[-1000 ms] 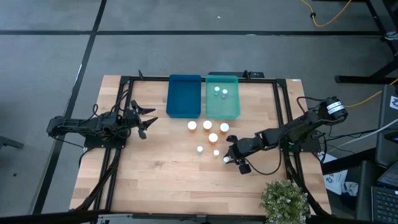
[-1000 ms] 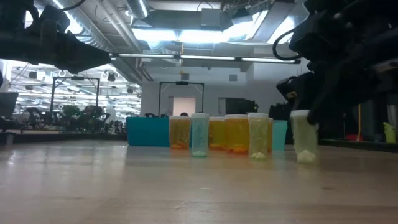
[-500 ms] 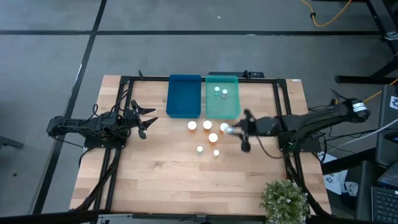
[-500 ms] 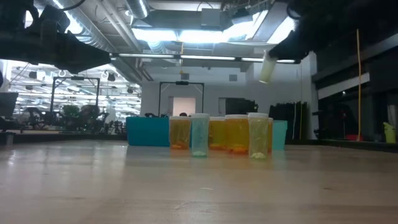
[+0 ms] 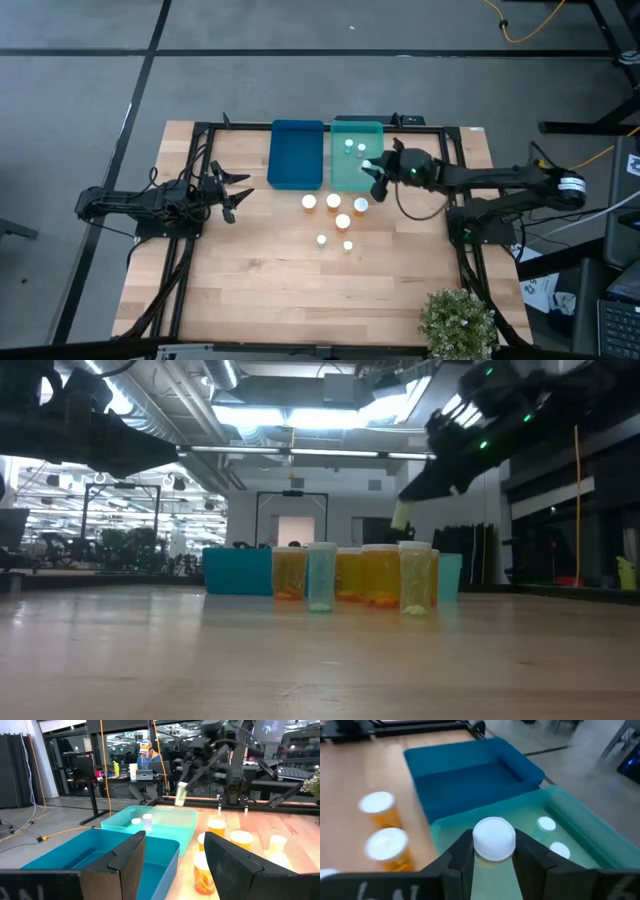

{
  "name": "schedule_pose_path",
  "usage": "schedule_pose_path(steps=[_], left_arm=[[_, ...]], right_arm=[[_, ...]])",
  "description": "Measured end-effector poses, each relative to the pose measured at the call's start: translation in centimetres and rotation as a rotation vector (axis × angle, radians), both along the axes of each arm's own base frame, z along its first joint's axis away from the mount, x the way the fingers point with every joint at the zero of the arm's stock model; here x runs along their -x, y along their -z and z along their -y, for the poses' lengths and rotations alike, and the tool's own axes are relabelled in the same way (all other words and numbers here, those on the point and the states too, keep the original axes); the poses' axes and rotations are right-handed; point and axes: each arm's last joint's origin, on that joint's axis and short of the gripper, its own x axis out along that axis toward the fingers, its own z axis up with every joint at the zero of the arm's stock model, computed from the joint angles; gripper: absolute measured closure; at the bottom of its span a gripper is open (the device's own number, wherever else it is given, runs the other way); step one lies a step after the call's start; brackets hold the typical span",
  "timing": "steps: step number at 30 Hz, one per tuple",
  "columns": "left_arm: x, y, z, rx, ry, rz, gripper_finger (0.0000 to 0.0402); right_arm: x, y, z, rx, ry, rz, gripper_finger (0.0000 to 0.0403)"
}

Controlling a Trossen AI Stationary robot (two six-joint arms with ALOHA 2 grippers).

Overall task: Pick and place medicine bottles into bin by pill shape (circle, oval)
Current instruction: Put the yellow tablet bottle into the light blue bin

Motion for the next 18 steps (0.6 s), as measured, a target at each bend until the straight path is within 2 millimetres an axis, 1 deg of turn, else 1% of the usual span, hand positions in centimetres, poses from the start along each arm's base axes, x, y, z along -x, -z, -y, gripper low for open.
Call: schedule_pose_path(steps=[5, 10, 14, 18], left_arm=[[0.0, 0.0, 0.0, 0.0, 0.0, 0.0, 0.0207], [0.0, 0.0, 0.0, 0.0, 0.0, 0.0, 0.0207], [0.0, 0.0, 0.0, 0.0, 0.0, 0.0, 0.0207], [0.0, 0.0, 0.0, 0.0, 0.0, 0.0, 0.0207]], right_arm=[[-1.4, 1.9, 2.1, -0.045, -0.009, -0.007, 0.0294], [-3.9, 2.3, 3.7, -0.074, -0.015, -0.061, 0.0294], [-6.2, 2.3, 4.7, -0.054, -0.027, -0.119, 0.0294], [-7.5, 3.5, 5.8, -0.085, -0.013, -0.189, 0.0294]])
